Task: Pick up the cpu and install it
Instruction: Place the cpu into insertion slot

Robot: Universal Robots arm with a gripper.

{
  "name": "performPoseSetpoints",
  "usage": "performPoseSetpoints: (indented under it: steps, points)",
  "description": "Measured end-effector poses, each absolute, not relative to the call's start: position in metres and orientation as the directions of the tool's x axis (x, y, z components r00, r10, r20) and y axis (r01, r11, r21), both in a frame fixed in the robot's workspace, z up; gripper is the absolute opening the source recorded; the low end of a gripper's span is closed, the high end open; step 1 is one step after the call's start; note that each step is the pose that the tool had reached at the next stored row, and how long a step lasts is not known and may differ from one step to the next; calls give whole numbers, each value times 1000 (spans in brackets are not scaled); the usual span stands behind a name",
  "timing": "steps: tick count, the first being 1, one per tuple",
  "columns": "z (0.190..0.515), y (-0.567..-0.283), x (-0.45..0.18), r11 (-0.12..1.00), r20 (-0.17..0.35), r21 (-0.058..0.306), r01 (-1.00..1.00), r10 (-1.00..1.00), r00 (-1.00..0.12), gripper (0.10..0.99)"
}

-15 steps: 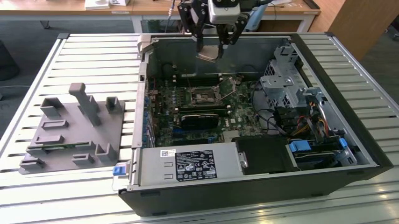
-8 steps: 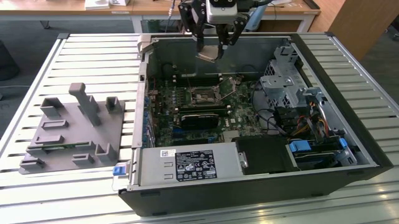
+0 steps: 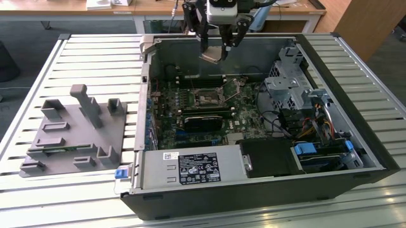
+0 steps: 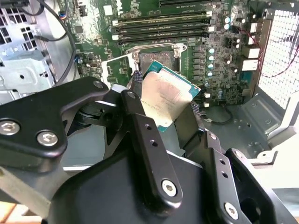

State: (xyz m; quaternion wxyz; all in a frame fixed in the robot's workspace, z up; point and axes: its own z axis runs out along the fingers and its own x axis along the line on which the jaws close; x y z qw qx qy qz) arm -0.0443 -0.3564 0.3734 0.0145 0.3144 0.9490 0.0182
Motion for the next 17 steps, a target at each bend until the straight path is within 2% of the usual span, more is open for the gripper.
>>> performPoseSetpoints:
  steps: [17]
  points:
    - [369,-356,-44,607,-16,44,794,795,-607,529]
